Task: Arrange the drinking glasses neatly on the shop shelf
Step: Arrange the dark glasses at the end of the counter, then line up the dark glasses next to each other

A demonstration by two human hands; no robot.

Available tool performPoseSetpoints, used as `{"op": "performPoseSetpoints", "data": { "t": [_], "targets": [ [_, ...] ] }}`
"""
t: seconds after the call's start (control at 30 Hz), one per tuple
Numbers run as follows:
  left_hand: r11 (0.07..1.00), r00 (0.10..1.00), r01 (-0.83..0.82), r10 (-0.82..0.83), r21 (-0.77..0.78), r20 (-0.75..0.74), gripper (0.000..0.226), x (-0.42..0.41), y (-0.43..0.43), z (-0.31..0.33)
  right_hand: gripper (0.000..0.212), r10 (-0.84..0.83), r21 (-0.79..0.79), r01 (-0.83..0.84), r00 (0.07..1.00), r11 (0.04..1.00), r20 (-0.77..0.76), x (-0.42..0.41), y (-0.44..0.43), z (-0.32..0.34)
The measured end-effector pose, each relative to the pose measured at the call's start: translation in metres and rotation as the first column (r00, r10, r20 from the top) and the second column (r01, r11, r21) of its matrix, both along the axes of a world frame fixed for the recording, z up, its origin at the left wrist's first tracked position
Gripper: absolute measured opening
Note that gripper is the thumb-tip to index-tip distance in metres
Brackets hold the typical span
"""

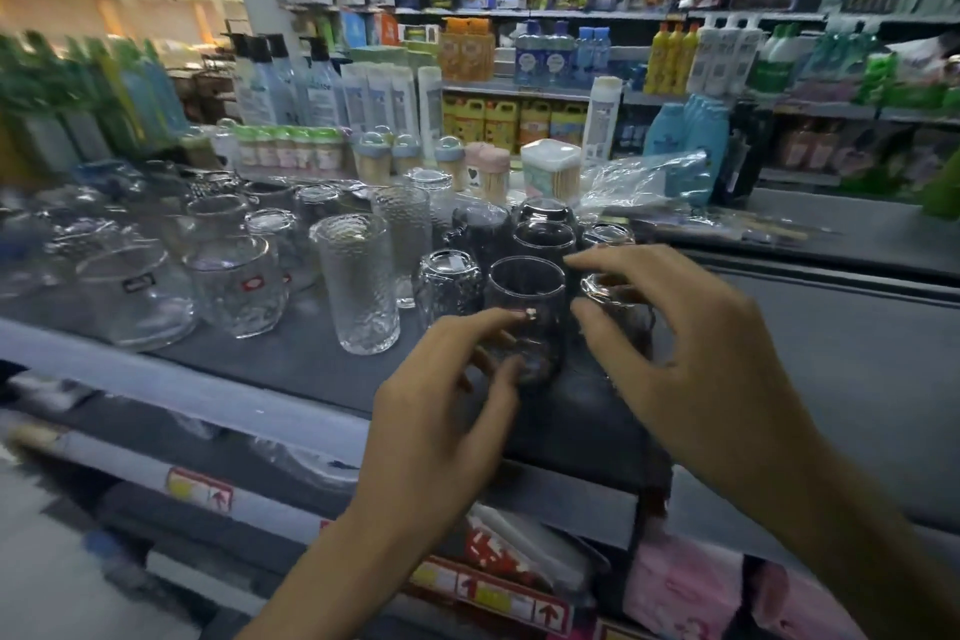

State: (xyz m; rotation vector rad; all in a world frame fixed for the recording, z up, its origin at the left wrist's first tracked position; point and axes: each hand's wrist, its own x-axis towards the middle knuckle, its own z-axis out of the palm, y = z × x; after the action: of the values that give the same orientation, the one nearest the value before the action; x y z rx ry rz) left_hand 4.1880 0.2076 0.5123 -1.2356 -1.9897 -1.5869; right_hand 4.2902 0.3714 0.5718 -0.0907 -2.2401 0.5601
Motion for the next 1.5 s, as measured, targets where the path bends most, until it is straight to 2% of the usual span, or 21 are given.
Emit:
{"op": "performPoseSetpoints", "data": {
  "t": [0.2, 0.37, 0.53, 0.67, 0.73, 0.9, 1.1, 1.2, 1.33, 1.5],
  "targets": [
    [0.984, 0.996, -0.085, 0.083, -0.154, -0.015, 0.036, -0.056, -0.11, -0.008, 0.025, 0.038, -0.104, -0.044, 0.998, 0.994, -0.053, -0.041, -0.104, -0.026],
    [0.951, 0.99, -0.141, 0.139, -0.275, -0.027, 0.045, -0.118, -0.233, -0.02, 0.025, 0.083, -0.204, -0.093, 0.995, 0.975, -0.058, -0.111, -0.213, -0.052],
    [0.882, 0.945, -0.328, 0.305, -0.337, -0.122, 0.039, -0.192, -0.343, -0.022, 0.024, 0.167, -0.228, -0.173, 0.985, 0.958, -0.046, -0.193, -0.314, -0.058],
    [0.852, 0.928, -0.367, 0.31, -0.373, -0.206, 0.029, -0.247, -0.381, -0.01, 0.024, 0.127, -0.208, -0.125, 0.992, 0.97, -0.005, -0.244, -0.353, -0.056],
    [0.855, 0.929, -0.355, 0.276, -0.379, -0.246, 0.03, -0.267, -0.381, -0.005, 0.024, 0.114, -0.224, -0.108, 0.993, 0.969, 0.013, -0.261, -0.36, -0.056],
    [0.877, 0.938, -0.269, 0.146, -0.397, -0.314, 0.04, -0.293, -0.355, -0.001, 0.026, -0.006, -0.09, 0.006, 1.0, 0.996, -0.01, -0.276, -0.358, -0.07],
    [0.902, 0.871, -0.178, -0.042, -0.394, -0.489, 0.046, -0.27, -0.321, -0.005, 0.032, -0.222, -0.039, 0.221, 0.975, 0.974, -0.002, -0.223, -0.332, -0.084],
    [0.913, 0.838, -0.099, -0.138, -0.396, -0.527, 0.051, -0.237, -0.29, -0.011, 0.033, -0.386, -0.016, 0.387, 0.922, 0.922, 0.037, -0.167, -0.309, -0.086],
    [0.885, 0.824, 0.018, -0.277, -0.465, -0.495, 0.06, -0.182, -0.23, -0.015, 0.033, -0.586, 0.008, 0.587, 0.807, 0.809, 0.075, -0.085, -0.264, -0.085],
    [0.837, 0.724, -0.018, -0.366, -0.547, -0.584, 0.066, -0.127, -0.154, -0.016, 0.028, -0.721, 0.006, 0.727, 0.68, 0.686, 0.136, -0.015, -0.201, -0.062]
  ]
}}
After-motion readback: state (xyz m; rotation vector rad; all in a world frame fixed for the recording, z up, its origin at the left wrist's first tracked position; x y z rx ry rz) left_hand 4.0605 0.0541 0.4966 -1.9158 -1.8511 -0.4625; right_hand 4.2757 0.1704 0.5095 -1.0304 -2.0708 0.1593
